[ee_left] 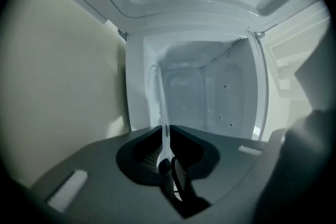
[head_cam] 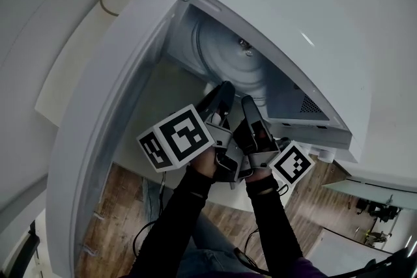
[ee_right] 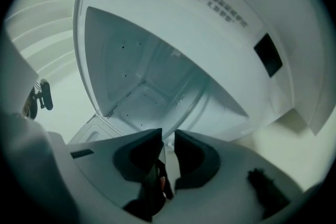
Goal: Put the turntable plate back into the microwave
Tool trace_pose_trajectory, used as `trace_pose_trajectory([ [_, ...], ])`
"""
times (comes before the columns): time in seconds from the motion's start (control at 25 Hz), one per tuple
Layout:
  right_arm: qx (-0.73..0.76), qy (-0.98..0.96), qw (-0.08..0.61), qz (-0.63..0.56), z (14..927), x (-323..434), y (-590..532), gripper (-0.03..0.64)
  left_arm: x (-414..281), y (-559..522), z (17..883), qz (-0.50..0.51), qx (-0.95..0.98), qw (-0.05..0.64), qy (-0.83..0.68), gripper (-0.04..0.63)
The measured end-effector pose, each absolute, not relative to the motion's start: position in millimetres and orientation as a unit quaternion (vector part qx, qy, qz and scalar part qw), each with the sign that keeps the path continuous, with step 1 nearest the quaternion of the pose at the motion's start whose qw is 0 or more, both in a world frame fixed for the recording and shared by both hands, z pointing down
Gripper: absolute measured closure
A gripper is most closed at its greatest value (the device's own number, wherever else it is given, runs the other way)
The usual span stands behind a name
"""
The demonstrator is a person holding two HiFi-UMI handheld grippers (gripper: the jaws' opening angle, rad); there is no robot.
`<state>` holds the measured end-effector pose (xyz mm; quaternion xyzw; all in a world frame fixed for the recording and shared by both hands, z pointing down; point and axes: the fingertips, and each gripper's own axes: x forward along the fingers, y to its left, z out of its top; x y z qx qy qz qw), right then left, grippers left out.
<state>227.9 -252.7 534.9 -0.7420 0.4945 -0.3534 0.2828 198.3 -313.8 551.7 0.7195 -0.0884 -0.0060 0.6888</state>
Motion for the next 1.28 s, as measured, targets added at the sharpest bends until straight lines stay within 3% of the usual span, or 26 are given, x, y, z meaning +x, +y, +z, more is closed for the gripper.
trace_pose_trajectory([
  [0.68, -0.767, 0.488, 0.237, -0.342, 535.2, 232.8, -267.4, 0.535, 205.7, -325.1, 554.3, 0.017, 0.735, 0.671, -0.094, 0.543],
  [0.88, -0.771, 0.489, 0.217, -0.346, 534.6, 229.6, -268.1, 0.535, 201.7, -325.3, 555.4, -0.007, 0.711, 0.697, -0.088, 0.546],
  [1.28, -0.777, 0.487, 0.206, -0.341, 533.6, 229.6, -269.7, 0.535, 191.3, -320.8, 551.3, 0.004, 0.748, 0.658, -0.085, 0.555],
])
